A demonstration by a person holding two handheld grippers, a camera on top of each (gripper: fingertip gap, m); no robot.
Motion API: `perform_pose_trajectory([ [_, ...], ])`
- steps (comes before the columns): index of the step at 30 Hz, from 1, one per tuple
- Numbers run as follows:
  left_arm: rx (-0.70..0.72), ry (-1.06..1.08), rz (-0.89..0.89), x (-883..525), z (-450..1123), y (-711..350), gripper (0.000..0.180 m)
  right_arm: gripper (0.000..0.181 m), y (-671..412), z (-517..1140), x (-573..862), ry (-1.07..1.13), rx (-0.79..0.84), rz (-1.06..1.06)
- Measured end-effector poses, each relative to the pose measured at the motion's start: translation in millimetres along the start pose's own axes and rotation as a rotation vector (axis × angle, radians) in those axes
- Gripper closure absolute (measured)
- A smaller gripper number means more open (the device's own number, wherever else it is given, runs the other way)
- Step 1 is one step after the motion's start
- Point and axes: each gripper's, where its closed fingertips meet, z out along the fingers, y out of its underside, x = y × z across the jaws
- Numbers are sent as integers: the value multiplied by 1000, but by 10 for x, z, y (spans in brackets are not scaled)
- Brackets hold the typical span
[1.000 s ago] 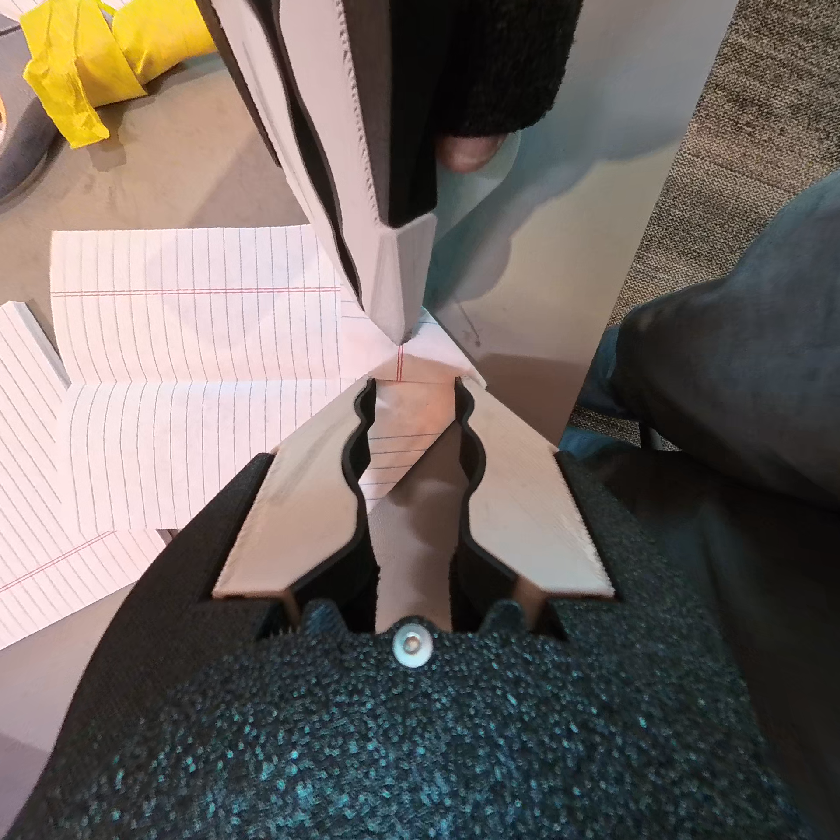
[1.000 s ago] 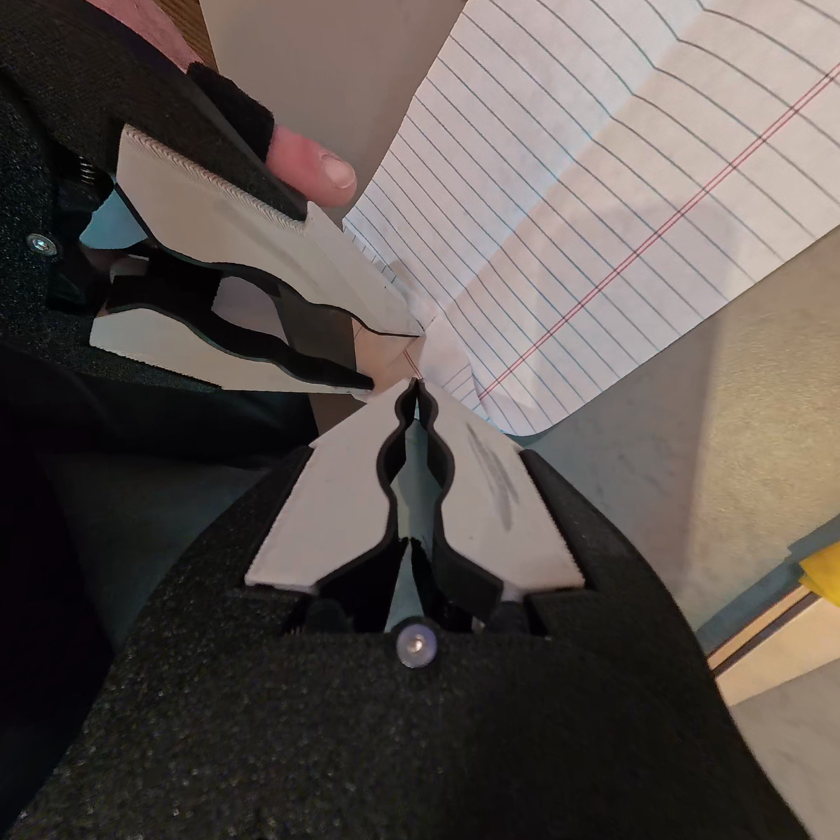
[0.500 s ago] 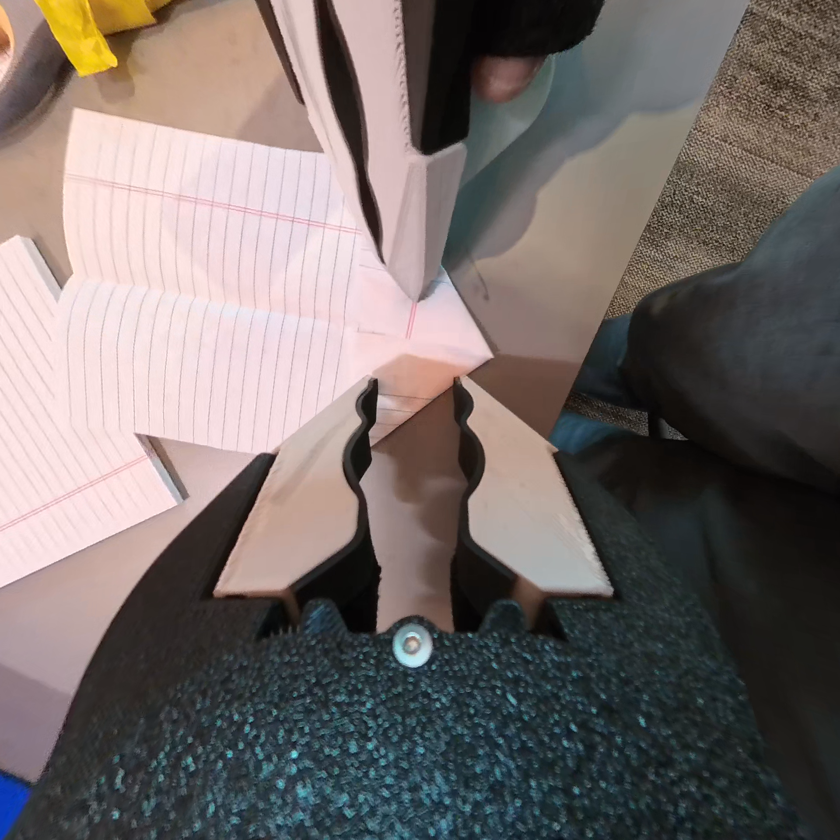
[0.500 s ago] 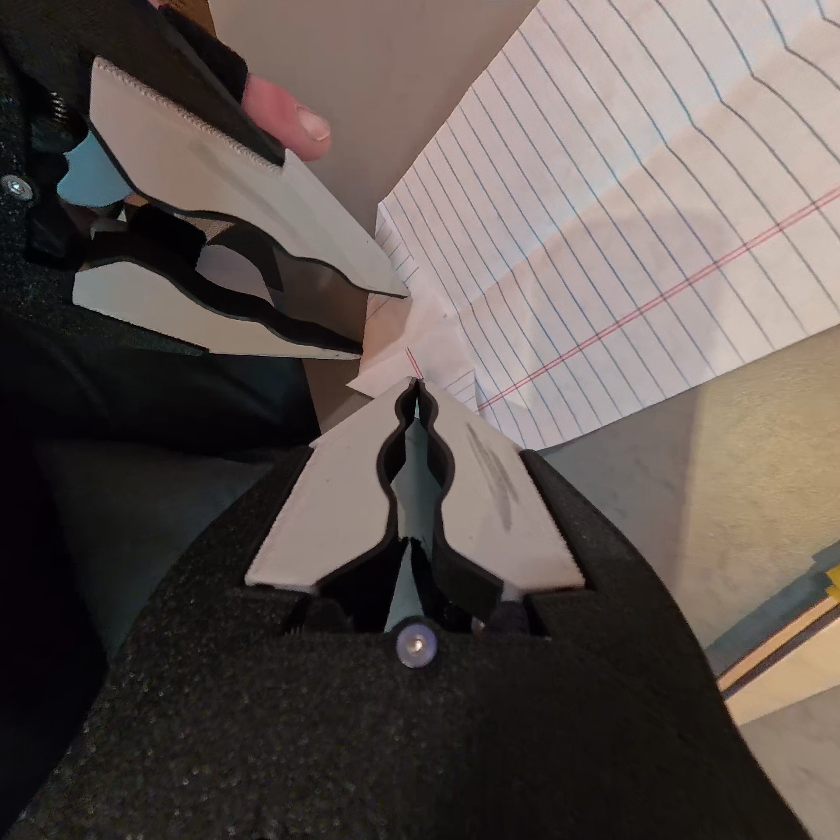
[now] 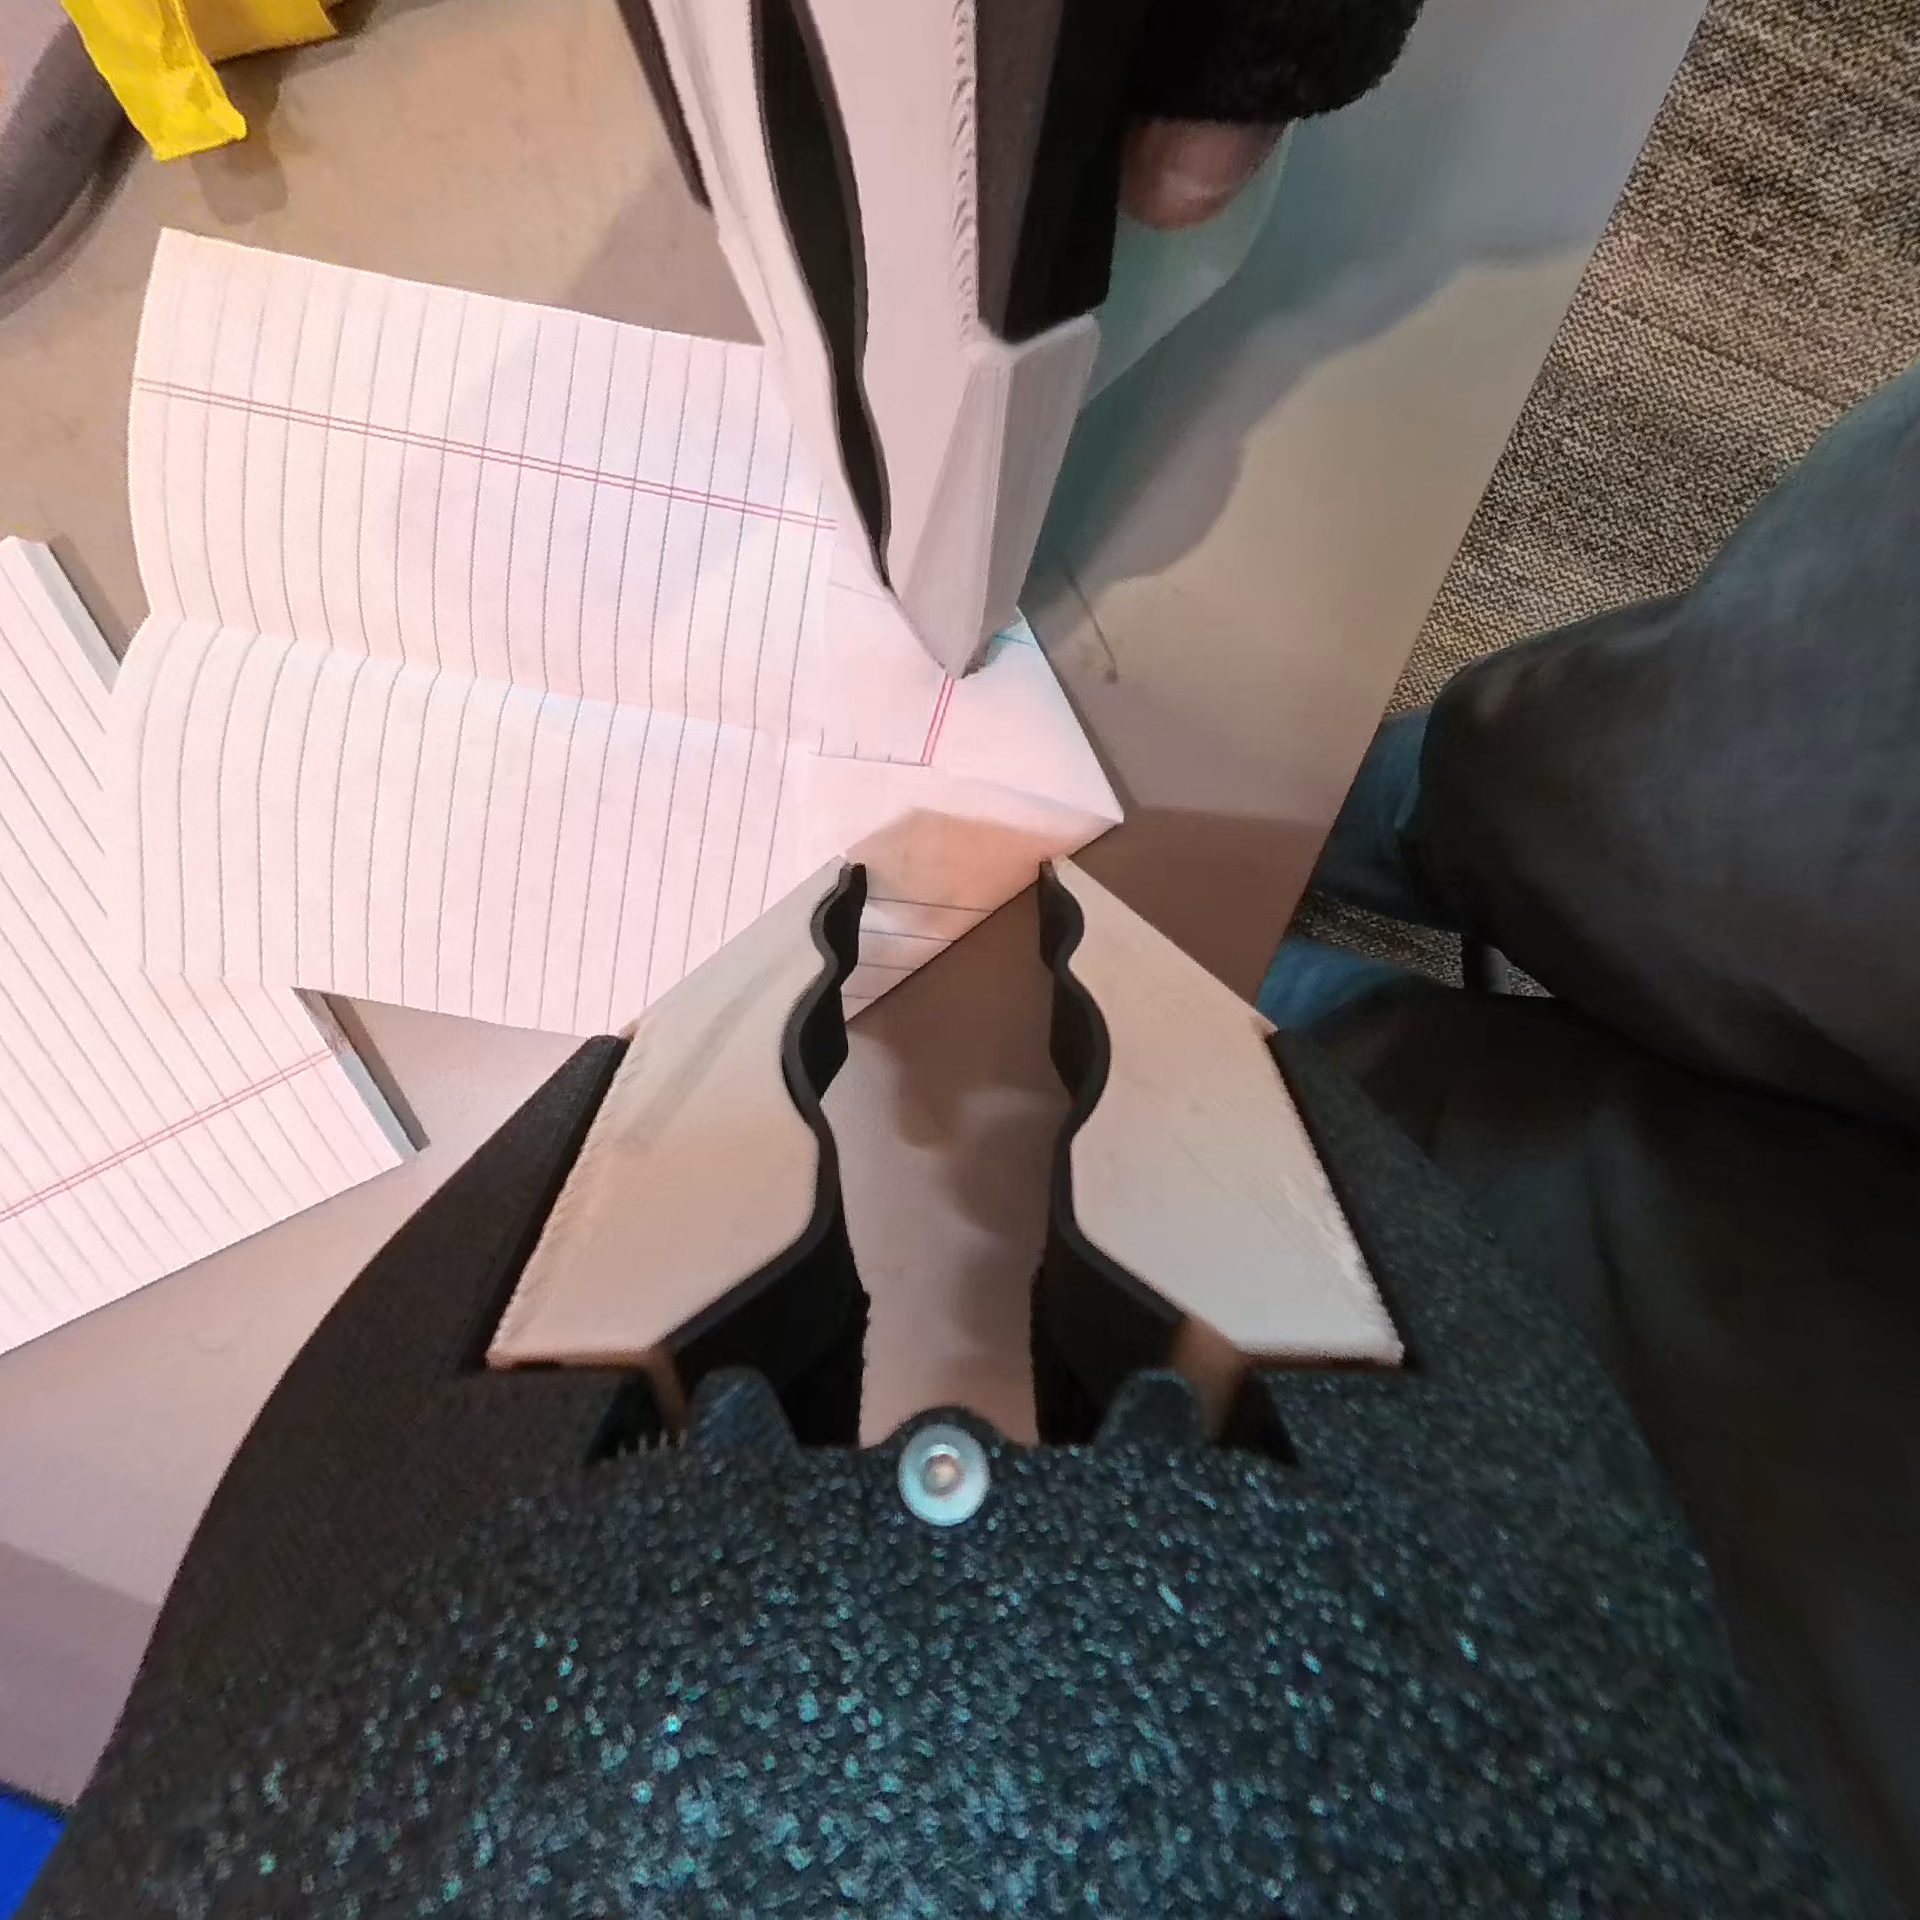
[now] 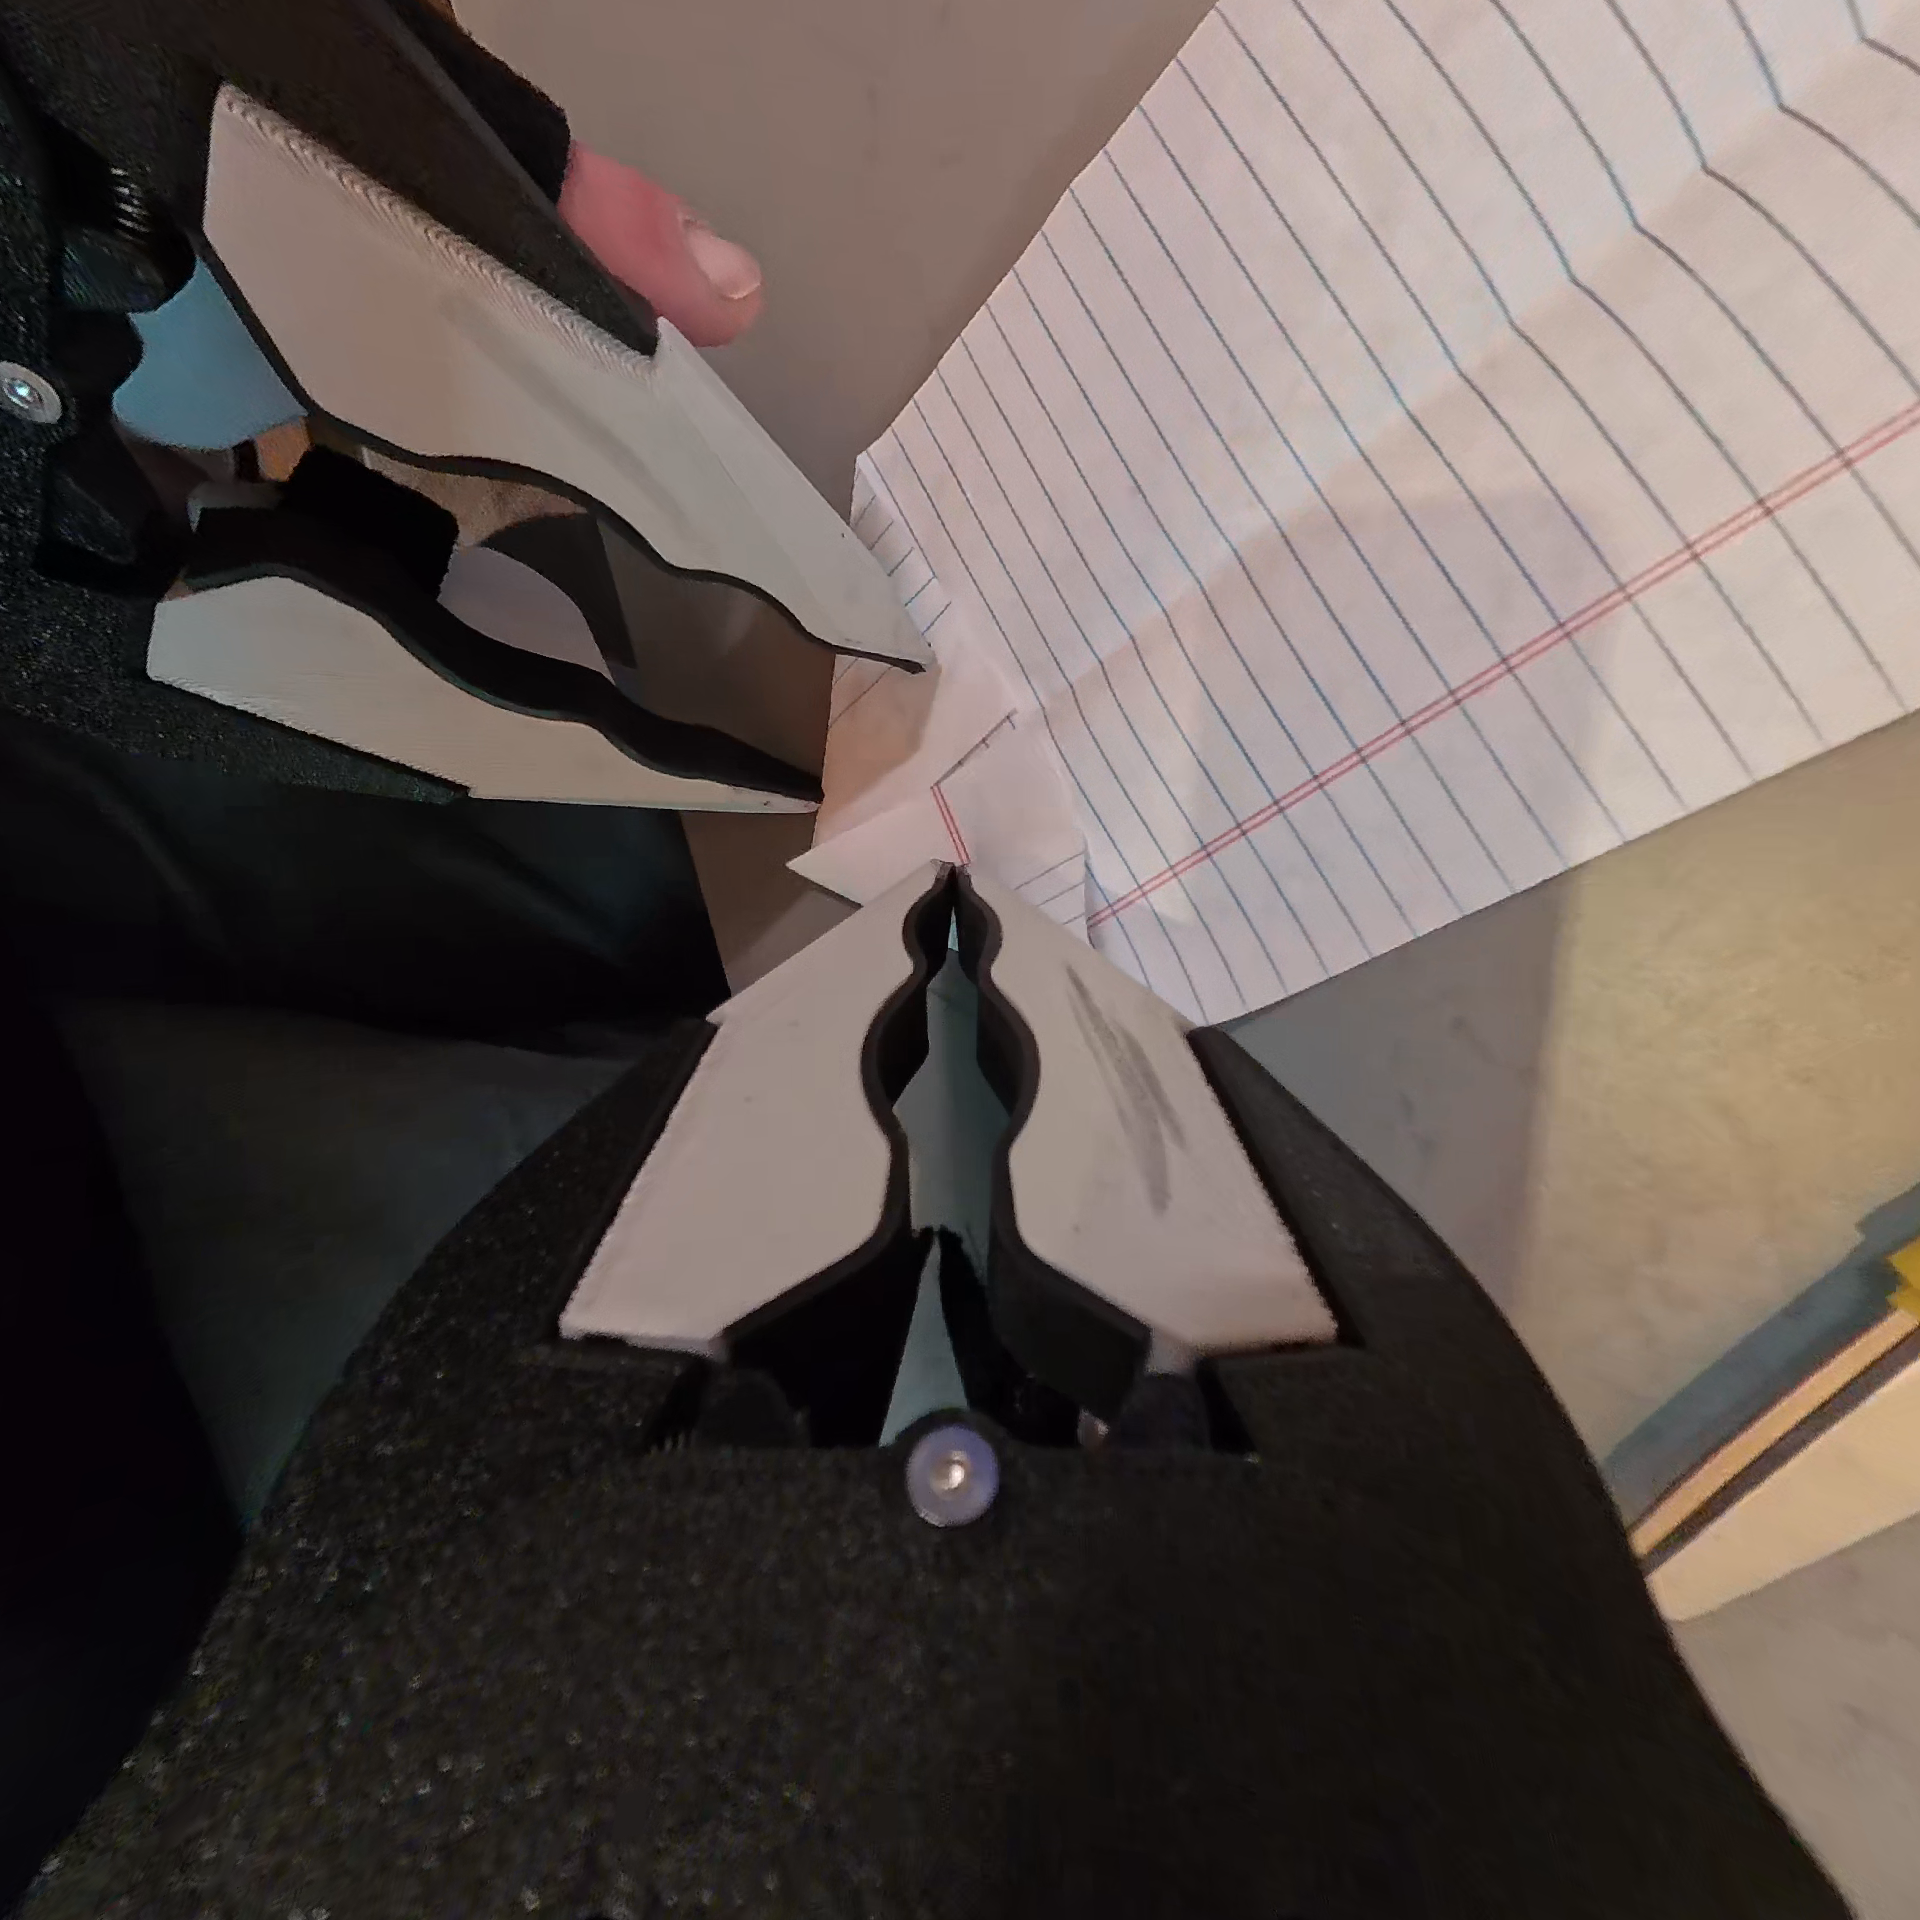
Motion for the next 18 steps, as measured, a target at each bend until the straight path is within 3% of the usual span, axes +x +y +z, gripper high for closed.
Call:
perform_pose_trajectory([
  [18, -10, -1, 17, 3, 2, -9, 147, 181, 4, 17, -24, -22, -20, 3],
])
